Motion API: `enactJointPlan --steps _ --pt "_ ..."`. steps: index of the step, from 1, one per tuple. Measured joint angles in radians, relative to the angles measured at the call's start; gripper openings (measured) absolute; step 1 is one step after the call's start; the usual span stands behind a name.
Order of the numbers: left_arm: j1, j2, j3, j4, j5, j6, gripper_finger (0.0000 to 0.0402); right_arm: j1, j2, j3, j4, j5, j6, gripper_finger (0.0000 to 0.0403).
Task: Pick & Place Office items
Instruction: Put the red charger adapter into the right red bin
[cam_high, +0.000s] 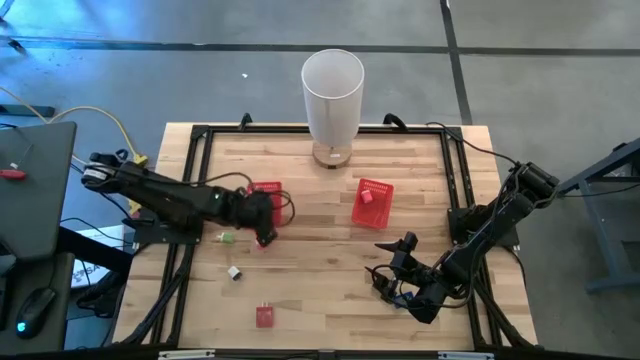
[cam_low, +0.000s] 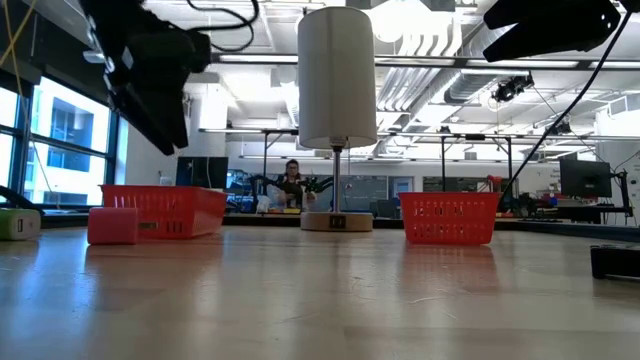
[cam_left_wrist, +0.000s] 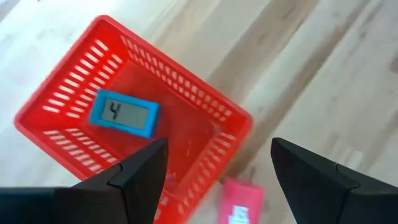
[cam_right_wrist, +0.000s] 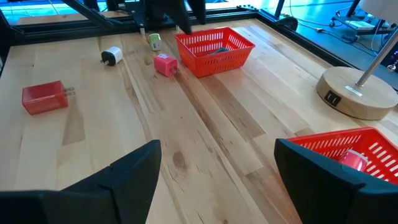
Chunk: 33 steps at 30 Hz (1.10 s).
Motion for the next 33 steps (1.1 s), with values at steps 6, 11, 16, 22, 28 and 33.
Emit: enactJointPlan --steps 6,11,16,22,28,33 --pt "-0.103 0.000 0.000 0.000 -0.066 -0.144 0.0276 0.000 0.000 0.000 0.000 0.005 0.000 0.0301" --pt "-0.181 0.000 0.000 0.000 -0.117 -0.250 0.0276 0.000 0.000 0.000 -0.003 0.002 0.000 0.0301" --pt "-0.253 0.000 0.000 0.000 -0.133 -0.356 0.0276 0.000 0.000 0.000 -0.009 -0.020 0.000 0.0301" --pt "-0.352 0.002 0.000 0.000 -0.179 -0.492 0.0276 0.003 0.000 0.000 -0.008 -0.023 0.000 0.0301" --pt "-0.439 0.012 0.000 0.000 -0.204 -0.614 0.0276 0.010 0.000 0.000 0.016 -0.057 0.007 0.0301" --pt "-0.526 0.067 0.000 0.013 -0.152 -0.786 0.0276 0.009 0.017 0.000 0.032 -0.078 0.009 0.0301"
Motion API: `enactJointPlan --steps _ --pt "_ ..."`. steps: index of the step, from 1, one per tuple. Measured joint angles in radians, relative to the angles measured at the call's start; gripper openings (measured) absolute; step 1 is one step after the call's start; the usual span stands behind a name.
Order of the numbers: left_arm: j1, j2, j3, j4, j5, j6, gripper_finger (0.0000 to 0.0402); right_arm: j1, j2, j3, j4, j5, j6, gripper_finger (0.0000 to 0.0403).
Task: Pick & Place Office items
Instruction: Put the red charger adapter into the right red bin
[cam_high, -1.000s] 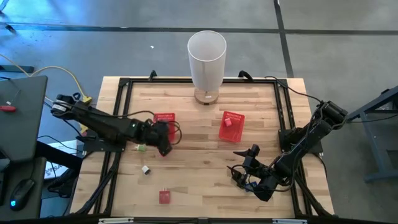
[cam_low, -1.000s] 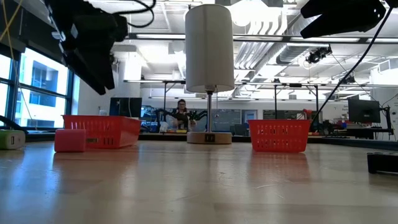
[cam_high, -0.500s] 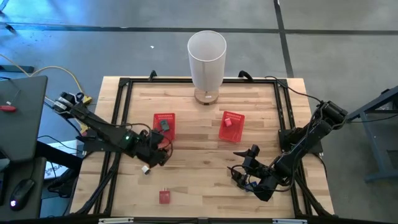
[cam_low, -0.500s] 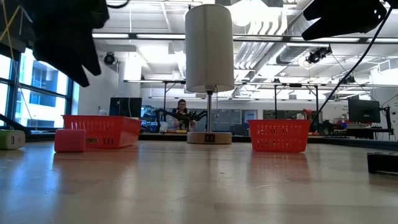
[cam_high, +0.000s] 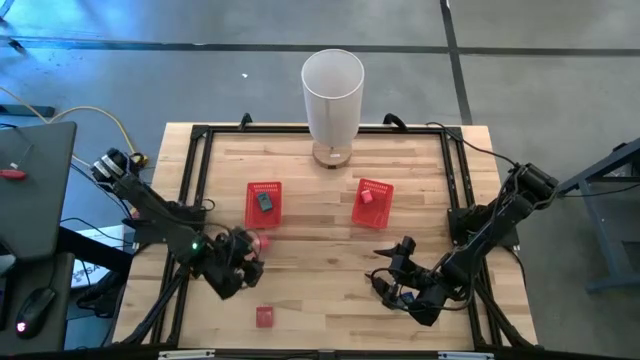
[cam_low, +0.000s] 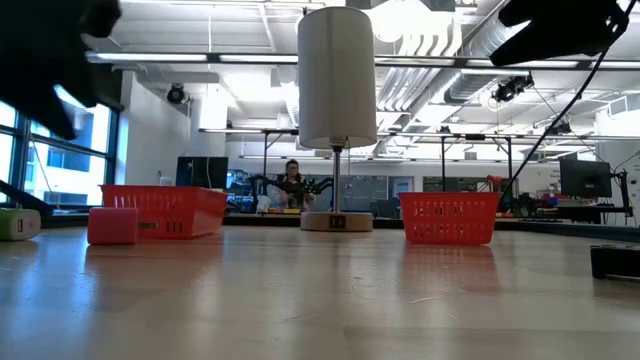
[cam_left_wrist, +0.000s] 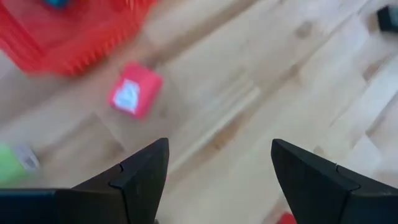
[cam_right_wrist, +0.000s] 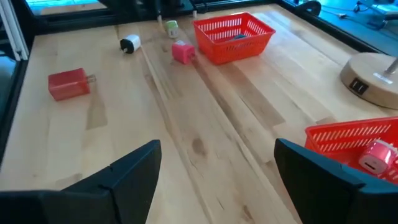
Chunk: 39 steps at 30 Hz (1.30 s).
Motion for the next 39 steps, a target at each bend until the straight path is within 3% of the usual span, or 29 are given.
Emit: enactJointPlan --steps 11,19,24,29,35,39 --pt "-0.176 0.132 0.000 0.295 -0.047 -0.137 0.0276 -0.009 0.084 0.000 0.110 -0.035 -0.001 0.0301" --pt "-0.235 0.216 0.005 0.435 -0.078 -0.181 0.0276 -0.002 0.085 0.000 0.226 -0.076 -0.027 0.0301" --pt "-0.254 0.252 0.041 0.433 -0.079 -0.182 0.0276 0.011 0.085 0.000 0.243 -0.078 -0.032 0.0301" --pt "-0.272 0.257 0.053 0.430 -0.100 -0.162 0.0276 0.021 0.085 0.000 0.245 -0.079 -0.032 0.0301" --pt "-0.276 0.255 0.053 0.432 0.025 -0.103 0.0276 0.026 0.085 0.000 0.245 -0.079 -0.046 0.0301" --pt "-0.270 0.231 0.082 0.460 -0.004 0.080 0.0276 0.026 0.085 0.000 0.245 -0.079 -0.053 0.0301"
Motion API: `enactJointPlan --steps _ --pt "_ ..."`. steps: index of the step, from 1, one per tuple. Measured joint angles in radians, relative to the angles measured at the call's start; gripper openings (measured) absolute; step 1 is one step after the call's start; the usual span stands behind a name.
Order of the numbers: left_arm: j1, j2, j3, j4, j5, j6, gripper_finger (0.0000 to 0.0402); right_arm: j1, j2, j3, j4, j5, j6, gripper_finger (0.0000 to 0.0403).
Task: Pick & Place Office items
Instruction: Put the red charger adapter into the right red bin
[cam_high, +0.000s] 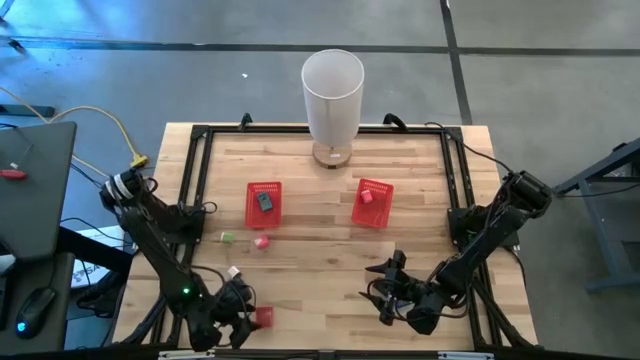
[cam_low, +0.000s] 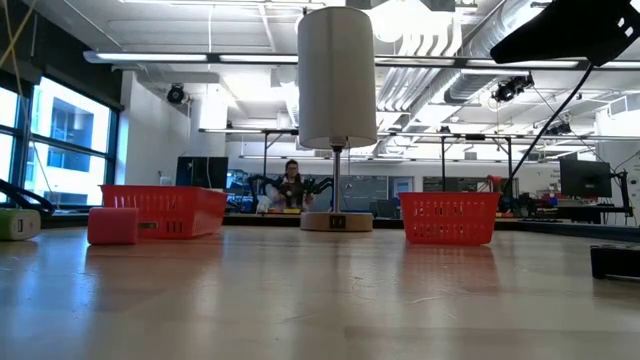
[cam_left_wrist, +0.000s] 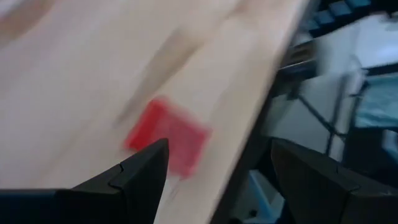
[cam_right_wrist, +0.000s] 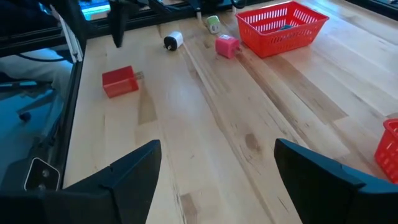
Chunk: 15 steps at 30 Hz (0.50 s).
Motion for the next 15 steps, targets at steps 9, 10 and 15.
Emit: enactJointPlan --steps 9,10,15 --pt "0.032 -0.002 0.391 -0.180 0.023 0.464 0.0276 0.000 0.000 0.000 0.024 -0.012 0.000 0.0301" --pt "0.035 0.011 0.449 -0.251 0.025 0.474 0.0276 0.000 0.000 0.000 0.025 -0.017 0.000 0.0301" --pt "0.060 0.134 0.785 -0.591 0.058 0.479 0.0276 0.002 0.000 0.000 0.025 -0.027 0.000 0.0301"
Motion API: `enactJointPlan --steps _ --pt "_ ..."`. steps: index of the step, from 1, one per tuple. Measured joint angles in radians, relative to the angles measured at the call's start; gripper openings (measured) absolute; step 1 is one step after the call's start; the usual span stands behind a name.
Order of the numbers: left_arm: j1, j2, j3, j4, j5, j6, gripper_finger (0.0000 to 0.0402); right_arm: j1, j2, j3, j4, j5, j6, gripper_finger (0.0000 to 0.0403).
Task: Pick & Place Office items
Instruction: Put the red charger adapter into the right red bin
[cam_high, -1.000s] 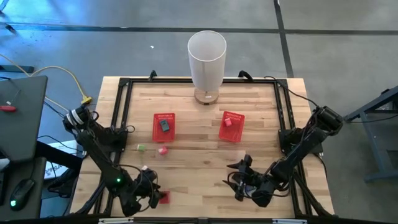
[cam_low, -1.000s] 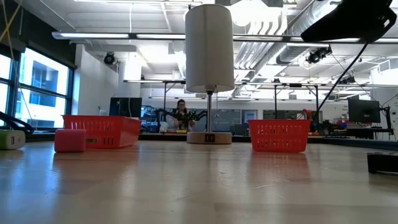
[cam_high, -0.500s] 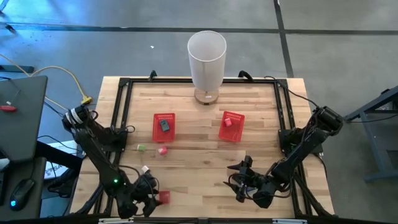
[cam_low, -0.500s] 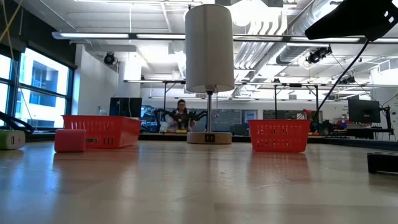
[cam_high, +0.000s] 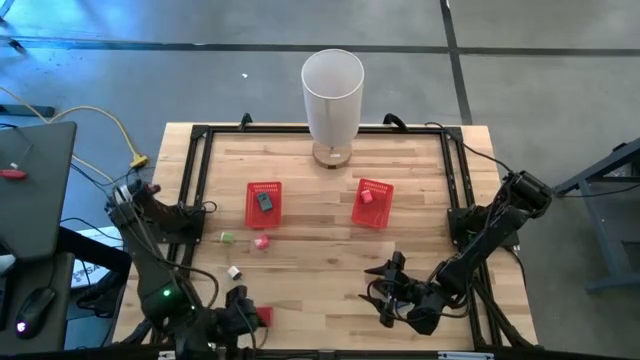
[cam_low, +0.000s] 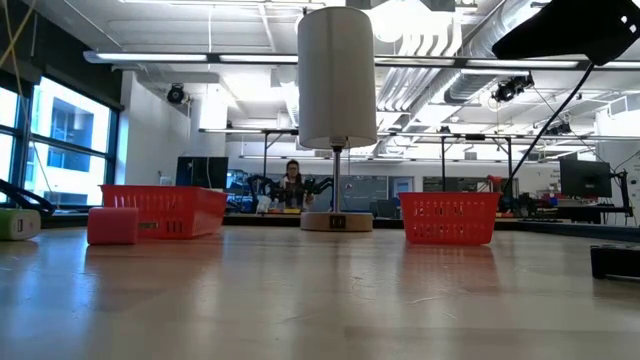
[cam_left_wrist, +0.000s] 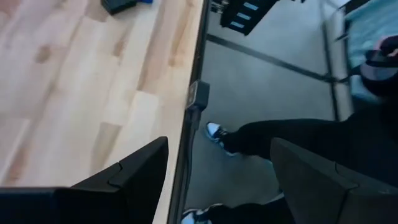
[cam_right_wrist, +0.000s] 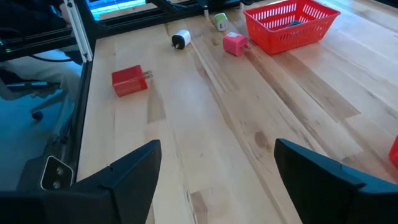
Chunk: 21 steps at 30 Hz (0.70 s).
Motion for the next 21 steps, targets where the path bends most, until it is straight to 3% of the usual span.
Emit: enactJointPlan --steps 5,9,15,21 --pt "0.028 0.153 0.325 -0.258 0.037 -0.016 0.0276 0.011 0.000 0.000 0.000 -0.001 0.000 0.0301" --pt "0.036 0.252 0.504 -0.443 0.078 -0.127 0.0276 0.019 0.000 0.000 -0.001 0.002 -0.001 0.0301" --pt "-0.020 0.328 0.550 -0.633 0.069 -0.459 0.0276 0.025 0.000 0.000 -0.003 0.003 -0.005 0.0301" --pt "-0.103 0.390 0.550 -0.676 -0.067 -0.771 0.0276 0.027 0.000 0.000 -0.002 0.003 -0.005 0.0301"
